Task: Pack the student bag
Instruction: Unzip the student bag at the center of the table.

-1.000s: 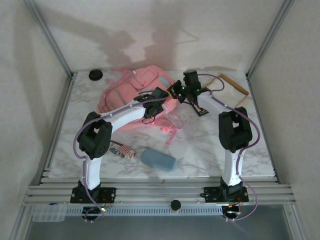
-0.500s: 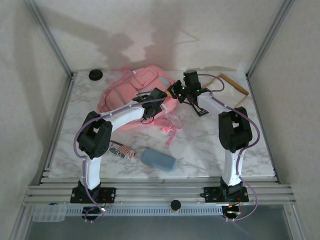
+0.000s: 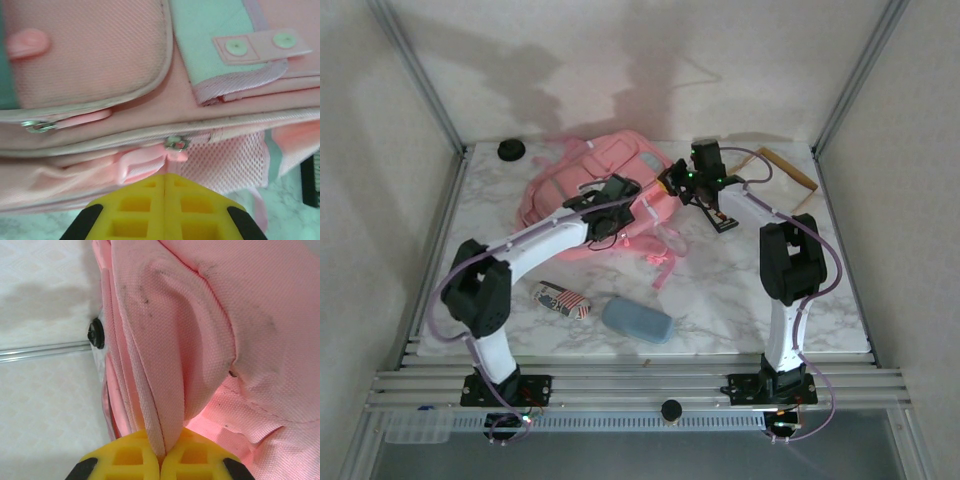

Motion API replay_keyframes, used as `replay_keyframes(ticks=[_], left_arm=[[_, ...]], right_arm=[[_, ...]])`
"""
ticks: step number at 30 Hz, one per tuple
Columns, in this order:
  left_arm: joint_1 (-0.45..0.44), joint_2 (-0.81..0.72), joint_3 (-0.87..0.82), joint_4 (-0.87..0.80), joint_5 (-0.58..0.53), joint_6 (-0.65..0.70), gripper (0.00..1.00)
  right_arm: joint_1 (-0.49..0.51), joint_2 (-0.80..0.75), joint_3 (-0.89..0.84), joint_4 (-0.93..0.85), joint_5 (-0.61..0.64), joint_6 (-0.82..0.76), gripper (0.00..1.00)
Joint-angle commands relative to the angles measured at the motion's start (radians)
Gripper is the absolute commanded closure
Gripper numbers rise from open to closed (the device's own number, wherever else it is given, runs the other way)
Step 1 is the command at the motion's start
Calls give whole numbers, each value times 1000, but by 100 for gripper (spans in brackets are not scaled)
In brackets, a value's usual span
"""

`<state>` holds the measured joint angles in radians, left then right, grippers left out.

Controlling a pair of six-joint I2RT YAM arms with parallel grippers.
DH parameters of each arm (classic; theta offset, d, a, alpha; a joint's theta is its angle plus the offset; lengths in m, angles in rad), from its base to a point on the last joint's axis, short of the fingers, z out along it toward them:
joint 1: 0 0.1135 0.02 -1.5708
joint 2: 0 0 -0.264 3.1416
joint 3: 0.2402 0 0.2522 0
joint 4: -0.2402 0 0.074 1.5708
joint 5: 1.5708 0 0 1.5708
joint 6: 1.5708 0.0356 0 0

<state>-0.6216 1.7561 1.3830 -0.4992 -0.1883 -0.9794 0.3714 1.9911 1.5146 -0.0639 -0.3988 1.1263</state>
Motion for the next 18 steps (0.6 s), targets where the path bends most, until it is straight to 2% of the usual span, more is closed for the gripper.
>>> replay_keyframes(ticks=[1, 5, 10, 12, 14, 16, 18], left_arm=[[22, -63, -35, -67, -38, -181, 100], [33, -86, -61, -62, 16, -95, 100], [-15, -35, -12, -34, 41, -21, 100], [-31, -4, 9, -7, 45, 6, 96], [-38, 30, 50, -21, 12, 46, 89], [-36, 46, 95, -75, -82, 115, 85], [-9, 19, 85, -93, -116, 165, 80]], right_arm=[[-30, -40, 41, 69, 14, -38, 100], [-31, -26, 53, 69, -10, -47, 100], [-21, -64, 10, 87, 0, -12, 100], [-12, -78, 5, 90, 14, -11, 100], [-15, -63, 28, 69, 2, -23, 100], [-35, -42, 34, 55, -24, -45, 100], [-50, -37, 18, 38, 6, -89, 100]])
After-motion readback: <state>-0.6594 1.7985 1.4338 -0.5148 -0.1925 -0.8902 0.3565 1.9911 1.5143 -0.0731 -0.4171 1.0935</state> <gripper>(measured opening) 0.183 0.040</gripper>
